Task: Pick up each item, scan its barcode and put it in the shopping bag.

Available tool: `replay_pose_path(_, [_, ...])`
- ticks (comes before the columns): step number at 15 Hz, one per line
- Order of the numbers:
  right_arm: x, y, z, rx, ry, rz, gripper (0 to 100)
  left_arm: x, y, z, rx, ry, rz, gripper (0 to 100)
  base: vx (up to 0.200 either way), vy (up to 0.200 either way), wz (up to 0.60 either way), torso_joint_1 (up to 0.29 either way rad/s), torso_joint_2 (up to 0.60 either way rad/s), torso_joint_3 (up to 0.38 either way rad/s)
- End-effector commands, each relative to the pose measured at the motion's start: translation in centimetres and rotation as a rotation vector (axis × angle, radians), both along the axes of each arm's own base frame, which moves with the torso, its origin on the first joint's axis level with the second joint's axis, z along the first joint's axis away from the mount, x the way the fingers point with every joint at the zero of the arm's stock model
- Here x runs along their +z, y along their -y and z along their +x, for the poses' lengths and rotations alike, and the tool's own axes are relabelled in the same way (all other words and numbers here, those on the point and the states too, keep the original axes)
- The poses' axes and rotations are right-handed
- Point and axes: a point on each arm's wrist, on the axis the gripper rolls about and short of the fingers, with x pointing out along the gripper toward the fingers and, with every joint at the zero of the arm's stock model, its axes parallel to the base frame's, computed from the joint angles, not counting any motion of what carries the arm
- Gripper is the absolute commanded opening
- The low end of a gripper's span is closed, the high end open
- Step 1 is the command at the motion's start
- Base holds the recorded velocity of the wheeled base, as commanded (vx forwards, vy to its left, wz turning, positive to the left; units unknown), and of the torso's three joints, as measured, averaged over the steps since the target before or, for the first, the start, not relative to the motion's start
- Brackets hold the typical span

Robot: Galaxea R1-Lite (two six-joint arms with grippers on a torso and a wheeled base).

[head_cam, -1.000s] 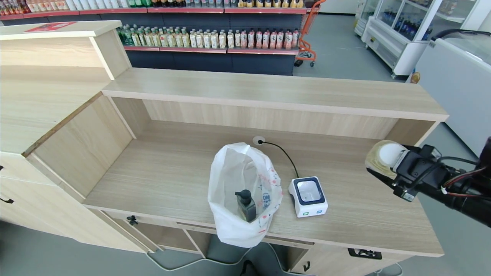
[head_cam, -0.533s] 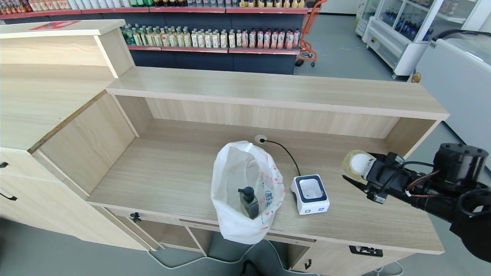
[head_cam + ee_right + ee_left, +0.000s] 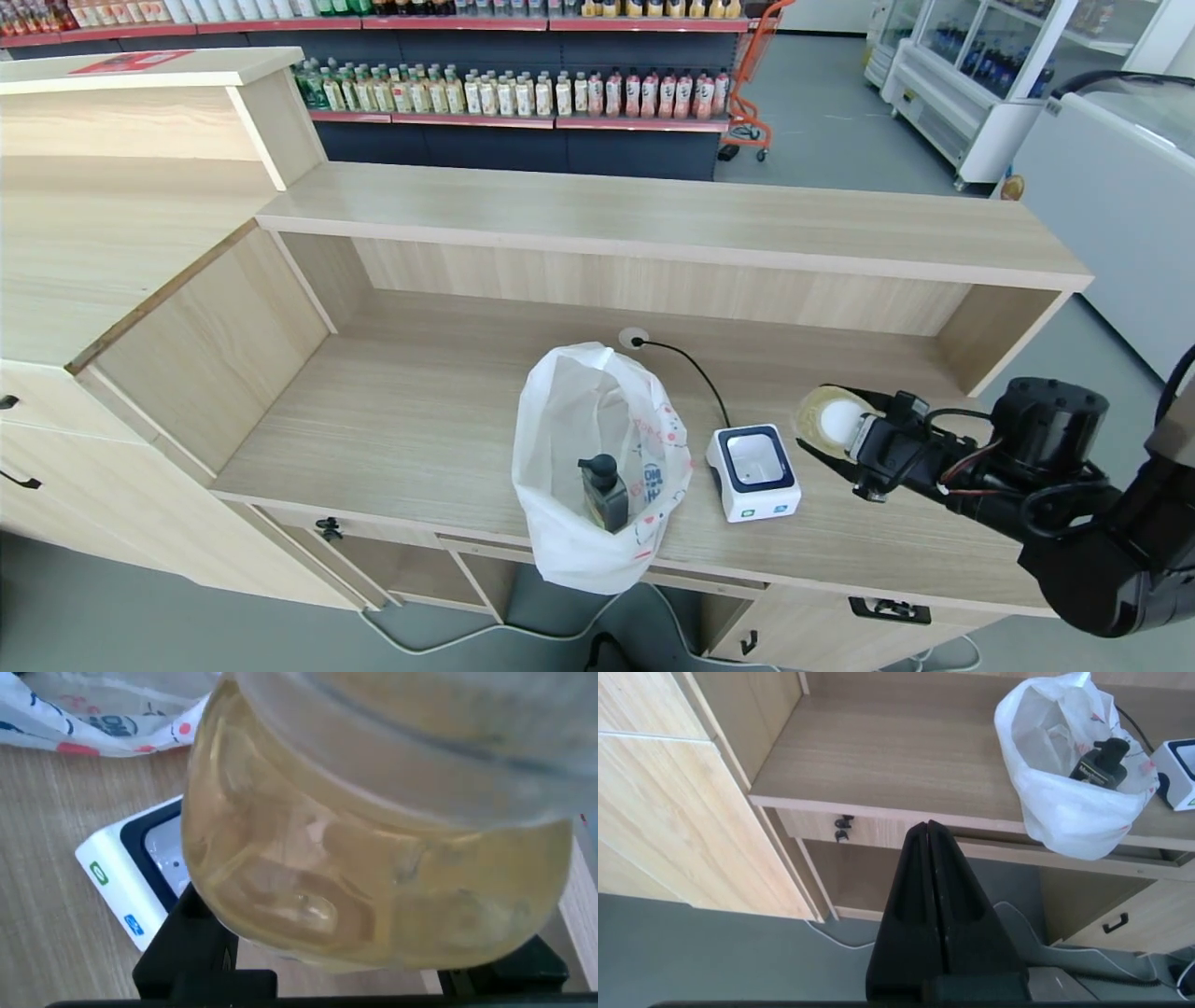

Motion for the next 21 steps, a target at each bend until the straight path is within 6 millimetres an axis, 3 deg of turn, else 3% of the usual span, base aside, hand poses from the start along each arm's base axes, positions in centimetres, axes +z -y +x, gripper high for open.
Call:
replay_pose_path(1, [-1.5, -0.2, 1.2, 0.007, 0.001, 0.001, 0, 0.0, 0.0, 0.0, 0.000, -0.001, 0.000, 0, 0.000, 0.000, 0.00, 0.000, 0.00, 0.000])
replay_pose_path(6, [-2.6, -1.2, 1.9, 0.038, -0.011, -0.003, 0, 0.0, 0.0, 0.0, 0.000, -0.002, 0.000, 0, 0.000, 0.000, 0.00, 0.000, 0.00, 0.000])
replay_pose_path(15, [-4.2, -1.2, 2.5, 0.053, -0.016, -0.011, 0, 0.0, 0.0, 0.0, 0.001, 0.001, 0.001, 0, 0.000, 0.000, 0.00, 0.000, 0.00, 0.000])
replay_pose_path(21, [-4.8, -1.7, 4.2, 0.110, 0.008, 0.002, 0, 0.0, 0.0, 0.0, 0.001, -0.001, 0.000, 0, 0.000, 0.000, 0.00, 0.000, 0.00, 0.000])
